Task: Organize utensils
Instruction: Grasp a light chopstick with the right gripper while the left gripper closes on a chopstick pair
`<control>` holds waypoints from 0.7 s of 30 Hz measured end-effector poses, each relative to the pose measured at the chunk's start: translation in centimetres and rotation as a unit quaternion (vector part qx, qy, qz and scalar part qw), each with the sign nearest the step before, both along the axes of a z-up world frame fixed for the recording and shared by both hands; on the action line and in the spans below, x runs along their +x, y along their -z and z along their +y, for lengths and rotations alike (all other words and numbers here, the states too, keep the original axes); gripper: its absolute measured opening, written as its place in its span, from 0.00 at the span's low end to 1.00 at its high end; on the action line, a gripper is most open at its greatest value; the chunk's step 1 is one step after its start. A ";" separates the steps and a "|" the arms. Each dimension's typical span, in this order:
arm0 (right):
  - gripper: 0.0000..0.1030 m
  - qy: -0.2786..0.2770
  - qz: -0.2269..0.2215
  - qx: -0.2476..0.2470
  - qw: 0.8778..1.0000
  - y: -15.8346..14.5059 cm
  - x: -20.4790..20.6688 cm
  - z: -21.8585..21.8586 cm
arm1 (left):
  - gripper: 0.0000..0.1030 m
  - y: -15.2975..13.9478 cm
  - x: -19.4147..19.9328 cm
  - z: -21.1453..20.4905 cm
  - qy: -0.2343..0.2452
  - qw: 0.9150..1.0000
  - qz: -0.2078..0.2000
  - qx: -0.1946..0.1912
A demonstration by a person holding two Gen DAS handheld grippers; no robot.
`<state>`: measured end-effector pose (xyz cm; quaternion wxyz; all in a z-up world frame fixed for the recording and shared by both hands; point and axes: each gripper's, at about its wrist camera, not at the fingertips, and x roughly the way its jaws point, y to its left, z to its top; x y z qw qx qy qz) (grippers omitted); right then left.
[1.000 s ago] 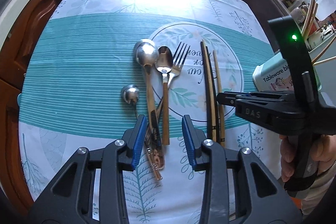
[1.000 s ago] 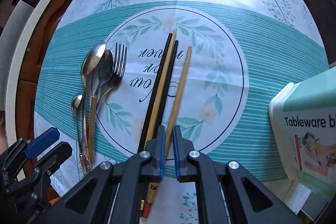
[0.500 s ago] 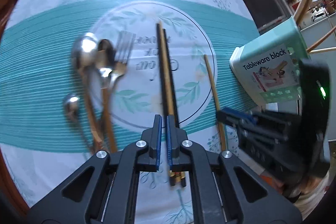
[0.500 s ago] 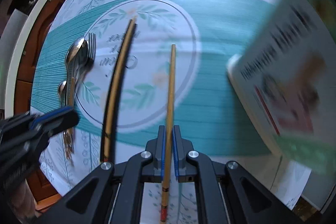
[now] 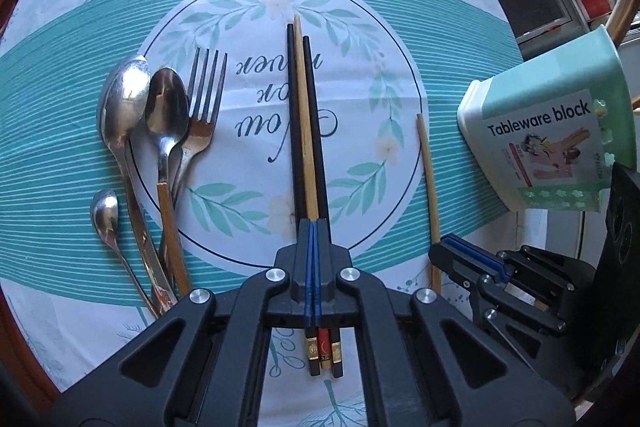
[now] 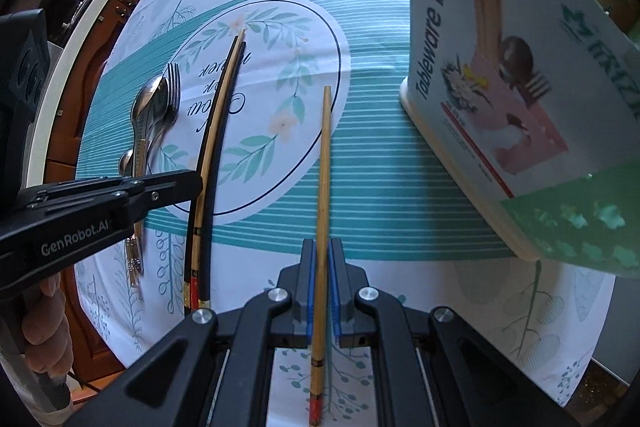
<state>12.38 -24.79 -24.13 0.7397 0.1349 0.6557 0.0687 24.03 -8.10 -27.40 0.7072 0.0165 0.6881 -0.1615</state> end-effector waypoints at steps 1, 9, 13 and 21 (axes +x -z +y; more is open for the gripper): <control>0.06 0.001 -0.001 0.001 1.000 0.0 -0.1 -0.1 | 0.00 0.1 0.2 -0.1 0.001 1.000 -0.002 0.007; 0.06 0.000 -0.006 0.004 1.000 -0.2 -0.4 -0.4 | 0.00 0.2 0.8 -1.0 0.000 1.000 0.010 0.024; 0.06 -0.001 -0.008 0.006 1.000 -0.2 -0.5 -0.4 | 0.00 -0.1 1.6 -1.5 -0.006 1.000 0.004 0.018; 0.06 0.000 -0.009 0.007 1.000 -0.2 -0.5 -0.4 | 0.00 0.5 1.0 -2.8 0.007 1.000 0.015 0.023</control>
